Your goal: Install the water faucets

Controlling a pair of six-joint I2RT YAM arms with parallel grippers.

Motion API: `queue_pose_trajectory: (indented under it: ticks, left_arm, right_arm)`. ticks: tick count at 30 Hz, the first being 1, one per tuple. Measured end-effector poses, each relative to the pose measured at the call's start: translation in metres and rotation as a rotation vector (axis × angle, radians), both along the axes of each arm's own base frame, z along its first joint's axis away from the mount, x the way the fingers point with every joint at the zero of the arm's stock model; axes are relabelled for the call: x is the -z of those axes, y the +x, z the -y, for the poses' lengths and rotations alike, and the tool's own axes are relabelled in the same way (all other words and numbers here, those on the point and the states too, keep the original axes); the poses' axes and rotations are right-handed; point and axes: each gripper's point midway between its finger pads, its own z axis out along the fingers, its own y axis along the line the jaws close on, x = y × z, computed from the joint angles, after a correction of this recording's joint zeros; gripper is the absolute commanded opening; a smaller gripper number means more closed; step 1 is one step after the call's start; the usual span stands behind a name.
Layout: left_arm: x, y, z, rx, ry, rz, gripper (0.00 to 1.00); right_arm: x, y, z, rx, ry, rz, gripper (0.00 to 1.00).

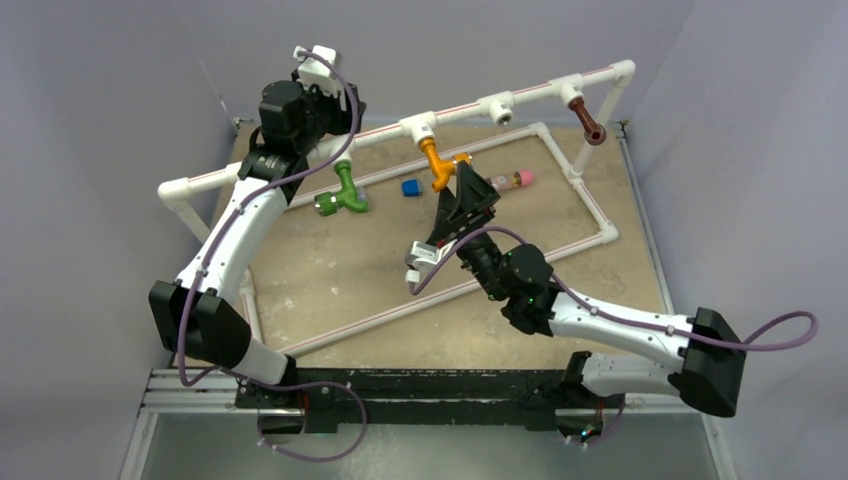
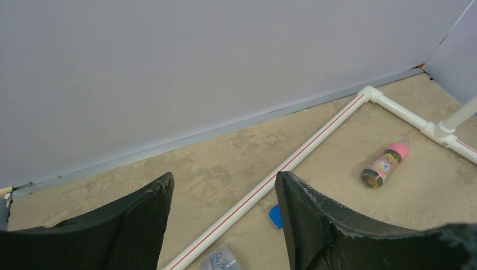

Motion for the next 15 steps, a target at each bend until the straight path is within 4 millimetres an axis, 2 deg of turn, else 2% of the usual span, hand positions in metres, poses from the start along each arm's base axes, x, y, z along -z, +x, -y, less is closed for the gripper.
queue_pose_trajectory:
  ticks: [4,8,12,13,15]
  left_arm:
    - [0.000,0.000,0.000,0.000,0.000,0.000,0.66]
    - [0.000,0.000,0.000,0.000,0.000,0.000,0.66]
    - [0.000,0.000,0.000,0.000,0.000,0.000,0.66]
    - [0.000,0.000,0.000,0.000,0.000,0.000,0.66]
    - [0.000,0.000,0.000,0.000,0.000,0.001,0.66]
  right_arm:
    - [0.003,0.007,-0.015,0.006,-0.035,0.024,0.82]
    - [-0.001,0.013,-0.026,0.003,-0.024,0.028,0.70]
    - [-0.010,0.019,-0.030,0.011,0.023,0.021,0.58]
    - [-0.010,0.020,-0.029,0.011,0.035,0.017,0.52]
    - [-0.007,0.023,-0.028,0.005,0.063,-0.010,0.46]
